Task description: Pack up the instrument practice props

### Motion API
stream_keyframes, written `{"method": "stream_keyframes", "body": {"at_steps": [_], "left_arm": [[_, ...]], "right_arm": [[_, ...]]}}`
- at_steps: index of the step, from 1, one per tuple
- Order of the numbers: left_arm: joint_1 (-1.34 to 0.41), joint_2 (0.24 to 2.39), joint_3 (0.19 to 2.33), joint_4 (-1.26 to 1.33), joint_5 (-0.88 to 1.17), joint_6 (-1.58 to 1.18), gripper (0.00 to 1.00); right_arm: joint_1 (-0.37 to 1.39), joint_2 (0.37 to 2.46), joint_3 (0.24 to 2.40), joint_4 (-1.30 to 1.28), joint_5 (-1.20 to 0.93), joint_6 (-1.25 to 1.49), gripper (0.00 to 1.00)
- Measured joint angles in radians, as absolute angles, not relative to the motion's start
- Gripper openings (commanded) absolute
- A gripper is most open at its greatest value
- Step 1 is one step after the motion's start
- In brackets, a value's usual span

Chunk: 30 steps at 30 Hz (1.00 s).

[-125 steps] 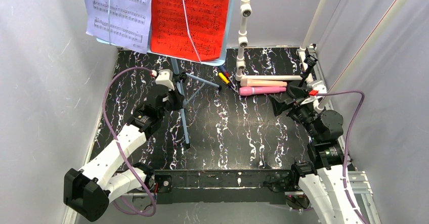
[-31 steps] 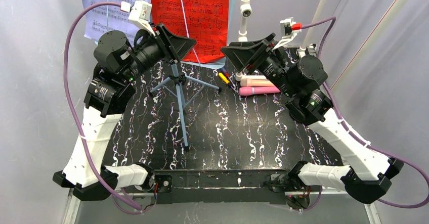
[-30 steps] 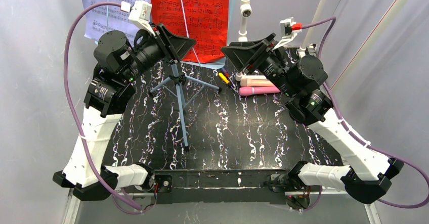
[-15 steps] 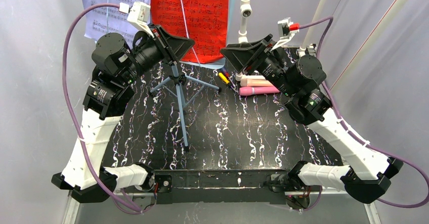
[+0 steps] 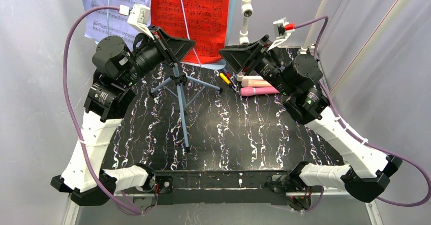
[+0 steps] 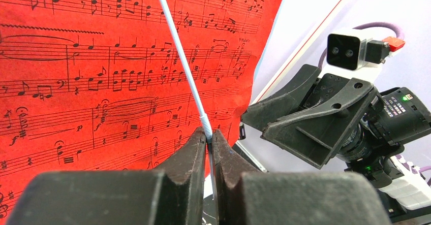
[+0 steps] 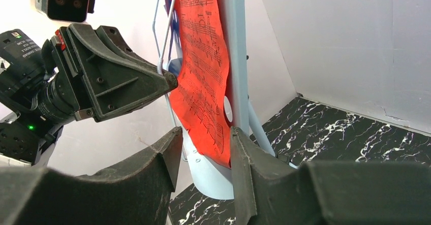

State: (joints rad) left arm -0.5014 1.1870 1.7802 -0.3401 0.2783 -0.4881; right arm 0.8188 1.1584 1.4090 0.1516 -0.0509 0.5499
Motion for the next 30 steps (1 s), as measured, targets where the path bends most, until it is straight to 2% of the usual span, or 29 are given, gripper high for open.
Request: {"method": "stream_keyframes", "body": {"at_steps": [3,17,18,20,25,30], "left_arm": [[-0.501,1.181,1.771,-0.333,0.279,-0.492,0.0],[-0.501,1.139,1.686,-0.242,0.284,-0.491,0.0],[-0.501,1.138,1.682,-0.236,0.286,-0.491,0.03],[-0.501,1.137,1.681,-0.234,0.286,-0.491,0.17],[-0.501,1.134,1.682,-0.242,0.27,-0.48,0.44],[-0.501,1.134,1.695,-0.256,0.243,-0.478,0.49]], "right_arm": [[0.82,1.159,1.409,0.152,-0.039,0.55,0.49],[0.825,1.145,1.391,0.17,0.001,0.55,0.49],[0.825,1.146,1.391,0.173,0.001,0.549,0.49],[0.825,1.148,1.391,0.179,0.0,0.549,0.49],[0.825,1.157,1.391,0.184,0.001,0.545,0.49],[0.825,1.158,1.393,0.183,0.002,0.54,0.5]]}}
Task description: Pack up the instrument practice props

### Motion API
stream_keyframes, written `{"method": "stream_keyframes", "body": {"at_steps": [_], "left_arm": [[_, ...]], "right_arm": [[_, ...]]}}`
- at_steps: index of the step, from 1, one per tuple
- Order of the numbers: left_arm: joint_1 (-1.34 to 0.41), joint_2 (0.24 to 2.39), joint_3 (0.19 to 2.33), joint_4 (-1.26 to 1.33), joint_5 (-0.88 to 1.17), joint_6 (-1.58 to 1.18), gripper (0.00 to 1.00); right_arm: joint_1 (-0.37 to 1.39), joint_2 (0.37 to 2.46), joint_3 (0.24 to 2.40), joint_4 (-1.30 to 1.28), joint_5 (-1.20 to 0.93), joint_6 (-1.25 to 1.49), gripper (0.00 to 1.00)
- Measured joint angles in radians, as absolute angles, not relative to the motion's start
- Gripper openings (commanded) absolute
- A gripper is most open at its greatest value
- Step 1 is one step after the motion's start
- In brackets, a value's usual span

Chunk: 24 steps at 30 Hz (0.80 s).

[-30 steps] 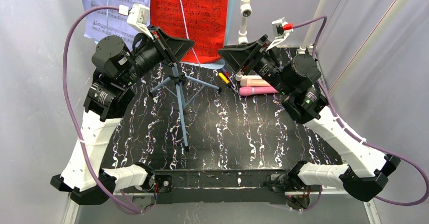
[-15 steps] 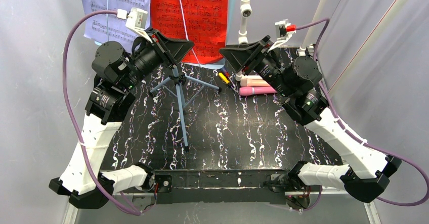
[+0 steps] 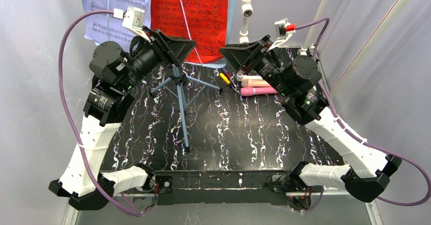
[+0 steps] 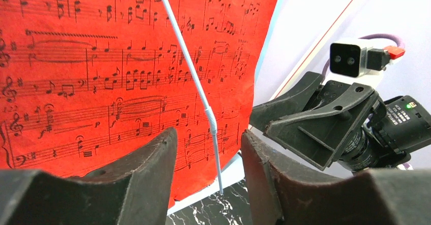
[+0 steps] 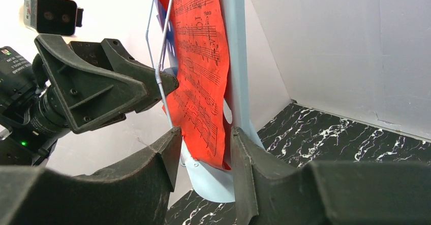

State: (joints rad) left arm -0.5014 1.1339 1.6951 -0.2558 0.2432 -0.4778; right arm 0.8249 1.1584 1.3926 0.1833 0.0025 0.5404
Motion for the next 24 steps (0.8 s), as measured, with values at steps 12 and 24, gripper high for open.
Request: {"method": "stream_keyframes", "body": {"at_steps": [12,24], "left_arm": [[-0.501,1.2,1.798,-0.262,0.217,-0.477,0.51],[-0.503,1.259,1.832,-0.257,0.217,-0.485,0.0]], "right_arm": [[0.825,1.172,1.427,0.182,0.014,0.518,0.5],[0.825,1.197,1.455,0.183,0.016,0.513,0.51]]}}
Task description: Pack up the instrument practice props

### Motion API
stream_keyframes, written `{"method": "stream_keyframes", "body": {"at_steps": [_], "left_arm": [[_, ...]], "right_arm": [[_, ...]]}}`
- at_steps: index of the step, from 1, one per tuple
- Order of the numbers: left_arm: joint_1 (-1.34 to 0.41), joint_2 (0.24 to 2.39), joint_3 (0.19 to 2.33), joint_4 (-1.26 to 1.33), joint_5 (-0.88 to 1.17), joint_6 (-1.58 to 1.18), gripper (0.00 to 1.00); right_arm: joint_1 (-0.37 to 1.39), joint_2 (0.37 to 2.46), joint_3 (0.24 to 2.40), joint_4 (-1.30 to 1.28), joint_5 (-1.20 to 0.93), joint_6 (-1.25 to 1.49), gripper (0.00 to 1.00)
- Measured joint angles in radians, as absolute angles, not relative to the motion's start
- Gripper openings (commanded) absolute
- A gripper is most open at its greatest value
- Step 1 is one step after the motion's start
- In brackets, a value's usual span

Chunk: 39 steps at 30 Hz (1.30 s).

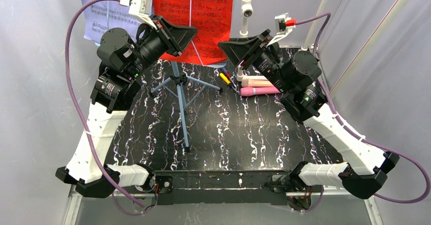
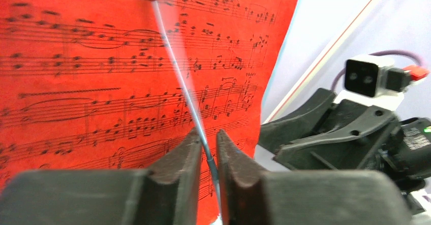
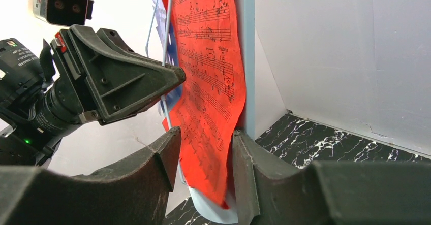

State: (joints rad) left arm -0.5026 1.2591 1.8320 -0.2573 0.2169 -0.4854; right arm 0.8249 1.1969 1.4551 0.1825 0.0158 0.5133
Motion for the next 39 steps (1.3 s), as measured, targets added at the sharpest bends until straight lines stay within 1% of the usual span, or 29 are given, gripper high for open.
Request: {"method": "stream_keyframes", "body": {"at_steps": [7,10,12,15,16,17,19,20,21,30,39], "left_arm": [[-0.507,1.252,1.807,-0.211,0.239,-0.482,0.0],[-0.506,1.241,1.787,-0.191,0.244,-0.481,0.0],[-0.506,1.235,1.779,-0.183,0.244,-0.48,0.0],[-0.506,1.231,1.775,-0.179,0.244,-0.479,0.0],[-0.506,1.23,1.774,-0.179,0.244,-0.477,0.0],[-0.506,1.229,1.773,-0.179,0.244,-0.476,0.0],[-0.506,1.226,1.77,-0.179,0.244,-0.472,0.0],[-0.506,1.222,1.767,-0.177,0.243,-0.471,0.0],[-0.506,1.22,1.764,-0.176,0.242,-0.47,0.0],[-0.506,1.213,1.76,-0.177,0.224,-0.451,0.0],[-0.508,1.206,1.76,-0.187,0.21,-0.429,0.0]], "right_arm": [[0.825,1.204,1.459,0.183,0.019,0.503,0.5],[0.825,1.207,1.459,0.184,0.019,0.5,0.46],[0.825,1.208,1.46,0.186,0.019,0.498,0.42],[0.825,1.213,1.464,0.186,0.022,0.495,0.32],[0.825,1.214,1.464,0.186,0.024,0.493,0.28],[0.825,1.214,1.464,0.185,0.026,0.492,0.2],[0.825,1.214,1.464,0.182,0.034,0.487,0.08],[0.825,1.214,1.464,0.181,0.041,0.485,0.03],[0.825,1.214,1.464,0.181,0.048,0.485,0.01],[0.825,1.171,1.464,0.143,0.092,0.473,0.01],[0.825,1.026,1.442,0.038,0.178,0.447,0.01]]}}
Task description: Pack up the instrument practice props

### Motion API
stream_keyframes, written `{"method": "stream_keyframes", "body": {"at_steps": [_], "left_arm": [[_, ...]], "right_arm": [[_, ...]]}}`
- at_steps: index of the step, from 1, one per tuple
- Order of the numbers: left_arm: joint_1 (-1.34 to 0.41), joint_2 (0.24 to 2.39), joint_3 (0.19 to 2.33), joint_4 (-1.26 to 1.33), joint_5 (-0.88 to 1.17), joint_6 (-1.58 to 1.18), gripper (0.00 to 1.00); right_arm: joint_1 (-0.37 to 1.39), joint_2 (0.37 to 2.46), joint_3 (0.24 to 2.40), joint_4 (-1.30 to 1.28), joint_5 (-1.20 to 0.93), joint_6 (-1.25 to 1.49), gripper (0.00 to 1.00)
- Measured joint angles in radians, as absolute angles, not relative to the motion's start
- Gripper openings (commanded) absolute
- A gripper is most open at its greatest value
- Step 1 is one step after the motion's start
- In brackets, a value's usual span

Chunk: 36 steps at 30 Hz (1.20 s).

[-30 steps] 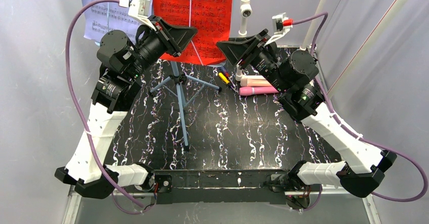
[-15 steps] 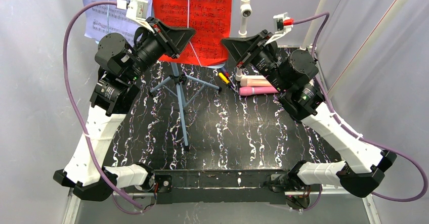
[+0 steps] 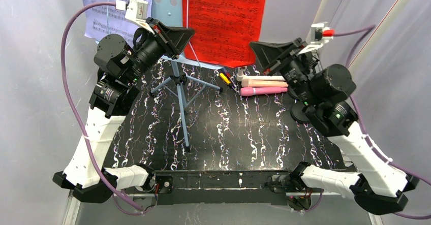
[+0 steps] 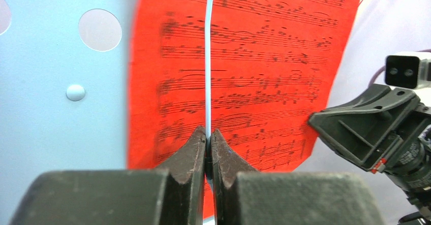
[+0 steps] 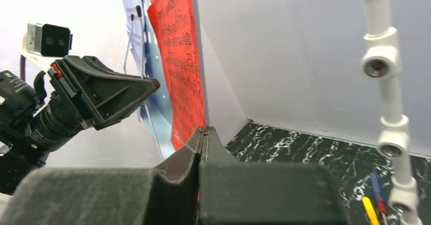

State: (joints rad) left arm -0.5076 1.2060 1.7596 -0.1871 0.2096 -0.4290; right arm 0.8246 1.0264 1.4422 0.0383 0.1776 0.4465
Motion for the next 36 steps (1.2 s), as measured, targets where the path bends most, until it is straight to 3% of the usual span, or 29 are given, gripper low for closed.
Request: {"method": "stream_keyframes", "body": {"at_steps": [13,16,21,26,30,36], "left_arm": [[-0.508,1.181,1.718,-0.165,0.176,-0.411,0.17],[-0.508,1.176,1.713,-0.165,0.168,-0.401,0.26],[-0.507,1.164,1.709,-0.183,0.147,-0.377,0.53],[-0.506,1.144,1.707,-0.207,0.142,-0.361,0.66],[-0.506,1.103,1.686,-0.218,0.155,-0.351,0.72],[-0.506,1.006,1.66,-0.251,0.196,-0.32,0.75]], "right_arm": [[0.824,0.787,1.311,-0.305,0.37,0.469,0.01],[0.824,0.733,1.266,-0.395,0.4,0.498,0.01],[0.824,0.654,1.197,-0.534,0.438,0.555,0.01],[0.824,0.587,1.119,-0.64,0.455,0.617,0.01],[0.824,0.558,1.034,-0.686,0.458,0.664,0.01],[0.824,0.559,0.898,-0.706,0.447,0.717,0.01]]}}
